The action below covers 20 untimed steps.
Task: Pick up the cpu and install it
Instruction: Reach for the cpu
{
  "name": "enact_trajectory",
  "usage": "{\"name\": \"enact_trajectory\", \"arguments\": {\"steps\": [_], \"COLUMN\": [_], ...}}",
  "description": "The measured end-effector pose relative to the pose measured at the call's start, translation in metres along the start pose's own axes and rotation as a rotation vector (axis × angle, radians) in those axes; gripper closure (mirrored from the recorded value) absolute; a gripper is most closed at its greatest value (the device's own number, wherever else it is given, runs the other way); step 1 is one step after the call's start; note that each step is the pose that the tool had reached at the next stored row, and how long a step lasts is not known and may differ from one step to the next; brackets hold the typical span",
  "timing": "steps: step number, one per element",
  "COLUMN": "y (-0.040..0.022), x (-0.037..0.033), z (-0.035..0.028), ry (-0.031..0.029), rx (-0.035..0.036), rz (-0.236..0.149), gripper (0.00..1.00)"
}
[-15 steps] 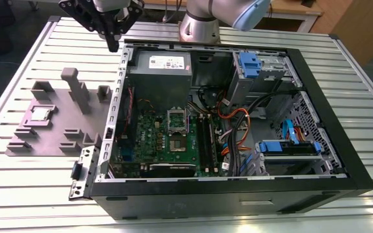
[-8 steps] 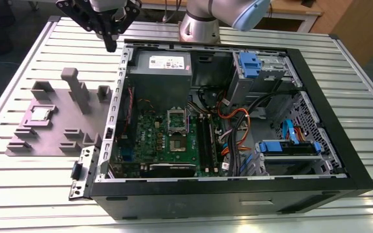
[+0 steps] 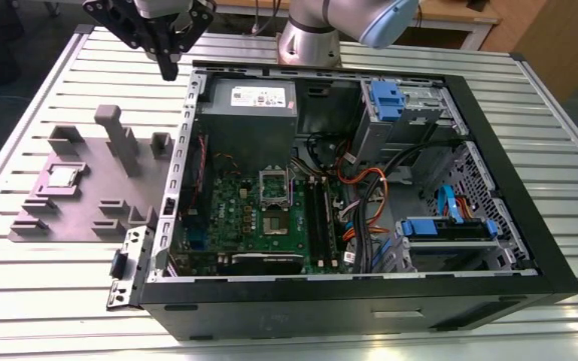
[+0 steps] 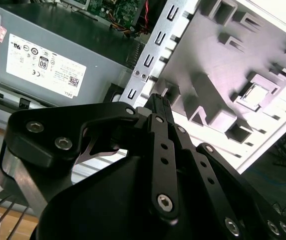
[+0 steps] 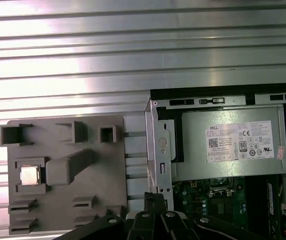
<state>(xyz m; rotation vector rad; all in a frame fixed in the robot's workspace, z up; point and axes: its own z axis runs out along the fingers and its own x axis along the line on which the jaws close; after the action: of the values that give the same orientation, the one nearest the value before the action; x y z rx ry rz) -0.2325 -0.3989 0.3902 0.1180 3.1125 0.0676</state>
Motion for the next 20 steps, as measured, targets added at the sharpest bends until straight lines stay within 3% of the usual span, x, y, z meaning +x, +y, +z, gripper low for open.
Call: {"name": "enact_trajectory", "arguments": {"steps": [20], "y": [-0.0006], "x": [0.0069], "z": [0.0004], "ry": [0.0001], "rx": [0.0000], "rz": [0.000], "gripper": [0.89]}}
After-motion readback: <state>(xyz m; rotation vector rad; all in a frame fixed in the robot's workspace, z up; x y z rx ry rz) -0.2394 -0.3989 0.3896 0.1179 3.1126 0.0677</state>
